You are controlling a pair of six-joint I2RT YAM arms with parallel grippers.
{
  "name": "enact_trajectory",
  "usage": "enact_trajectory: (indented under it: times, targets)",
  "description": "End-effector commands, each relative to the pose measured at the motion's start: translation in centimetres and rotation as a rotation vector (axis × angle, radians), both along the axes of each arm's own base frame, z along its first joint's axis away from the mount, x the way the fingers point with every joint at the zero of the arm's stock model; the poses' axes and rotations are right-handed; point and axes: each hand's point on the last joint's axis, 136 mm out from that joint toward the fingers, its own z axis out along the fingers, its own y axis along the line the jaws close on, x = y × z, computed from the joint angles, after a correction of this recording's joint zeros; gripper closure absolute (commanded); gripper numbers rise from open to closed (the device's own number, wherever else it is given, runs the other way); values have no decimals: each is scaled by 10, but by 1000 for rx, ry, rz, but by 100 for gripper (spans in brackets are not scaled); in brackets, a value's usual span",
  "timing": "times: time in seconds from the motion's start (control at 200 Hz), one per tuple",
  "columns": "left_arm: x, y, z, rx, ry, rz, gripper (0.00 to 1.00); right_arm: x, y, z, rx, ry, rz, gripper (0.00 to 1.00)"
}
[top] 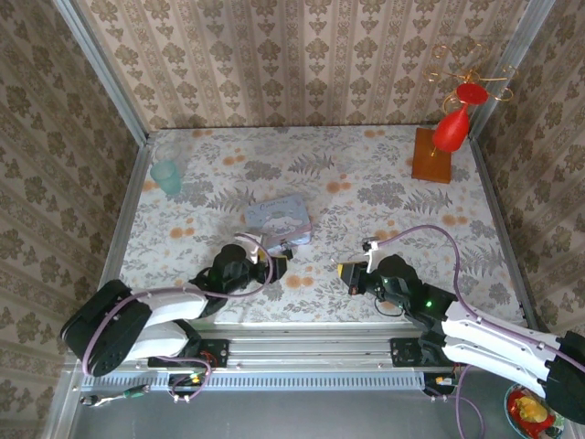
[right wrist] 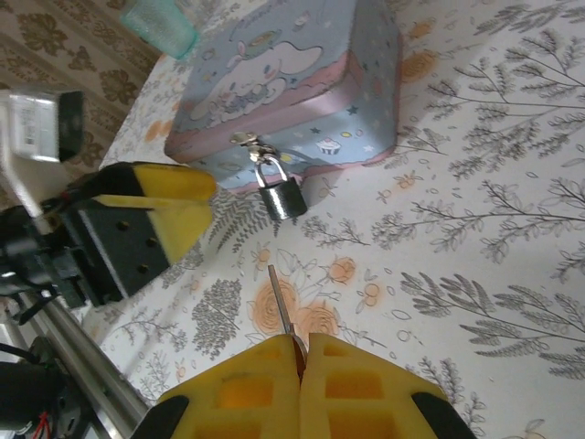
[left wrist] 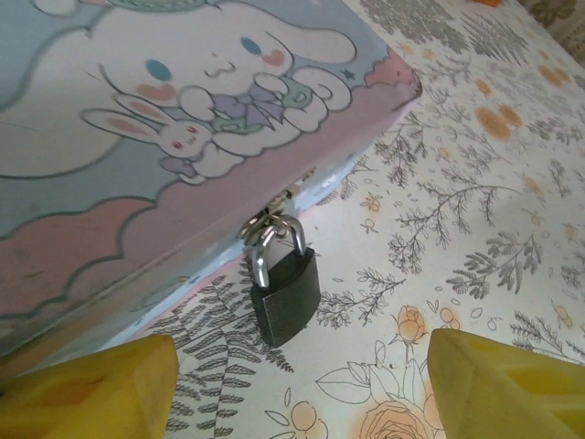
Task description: Unlock the padlock with the key
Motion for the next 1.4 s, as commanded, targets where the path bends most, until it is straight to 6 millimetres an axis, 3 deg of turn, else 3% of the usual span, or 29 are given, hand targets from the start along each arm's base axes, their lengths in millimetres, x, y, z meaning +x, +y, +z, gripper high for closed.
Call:
enact_trajectory:
  times: [0.0, 0.17, 0.51, 0.715, 1.04, 1.395]
  targets:
    - [1, -16, 6, -59, -24, -76, 28, 4, 7, 22, 52, -37, -5, 100]
    - [13, -24, -11, -54, 12, -55, 31, 3, 8, 23, 50, -38, -2, 100]
    - [43, -23, -26, -70, 45, 25, 37, 0, 7, 27, 59, -48, -2, 100]
    - [56, -26, -29, -107, 73, 37, 54, 0, 6, 28, 61, -50, -5, 100]
    - [66, -20, -31, -109, 109, 81, 74, 4, 4, 19, 74, 49, -74, 100]
    - [63, -23, -25, -156, 111, 63, 82, 7, 4, 5, 75, 155, -130, 100]
